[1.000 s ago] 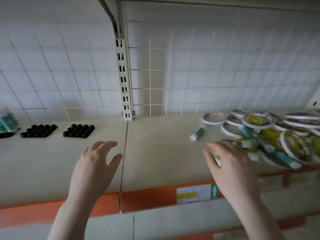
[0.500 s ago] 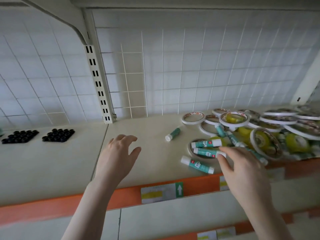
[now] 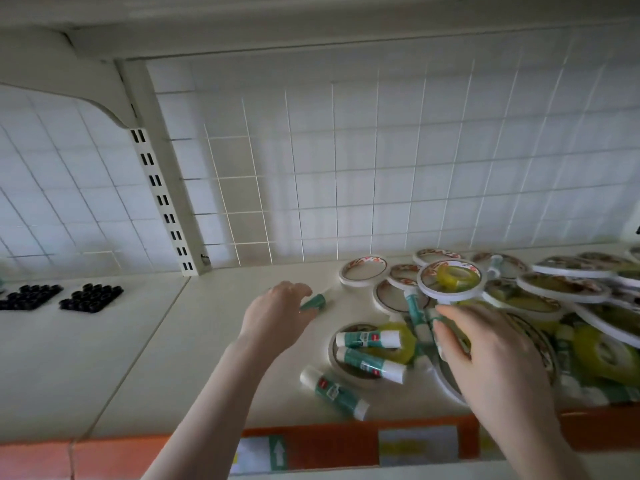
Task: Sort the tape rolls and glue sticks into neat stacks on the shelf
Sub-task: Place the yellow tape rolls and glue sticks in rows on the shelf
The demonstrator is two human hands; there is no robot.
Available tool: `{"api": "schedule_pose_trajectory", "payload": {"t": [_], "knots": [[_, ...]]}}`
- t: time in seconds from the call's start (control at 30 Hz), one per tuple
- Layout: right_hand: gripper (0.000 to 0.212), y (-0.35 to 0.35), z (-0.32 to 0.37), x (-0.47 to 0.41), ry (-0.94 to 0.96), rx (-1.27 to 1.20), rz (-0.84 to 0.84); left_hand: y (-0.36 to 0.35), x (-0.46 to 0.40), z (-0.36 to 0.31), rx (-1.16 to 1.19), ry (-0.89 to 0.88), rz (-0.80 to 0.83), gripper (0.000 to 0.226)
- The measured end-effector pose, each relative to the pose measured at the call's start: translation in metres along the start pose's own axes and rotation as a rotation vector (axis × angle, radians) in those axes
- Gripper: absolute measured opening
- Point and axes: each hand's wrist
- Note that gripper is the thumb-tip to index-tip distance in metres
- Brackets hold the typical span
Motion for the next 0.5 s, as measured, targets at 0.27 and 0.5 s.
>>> {"api": "schedule_pose_trajectory", "payload": {"t": [0.27,0.5], "knots": [[0.018,-0.011,0.002,-0.009,0.088,-0.047,-0.001,-0.01,-0.034,-0.014,-0.043,-0.074,0.127,0.038],[0.018,-0.017,0.005,-0.007,0.184,-0.08,0.071,-0.016,-0.04,-0.015,-0.094,-0.107,0.133,0.031]]}}
Point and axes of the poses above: each hand's wrist, its own x-axis away from the middle knuckle, its own y-axis out of the back of the hand, z = x × y, and after that the axes turned 5 degrees about x, right-handed
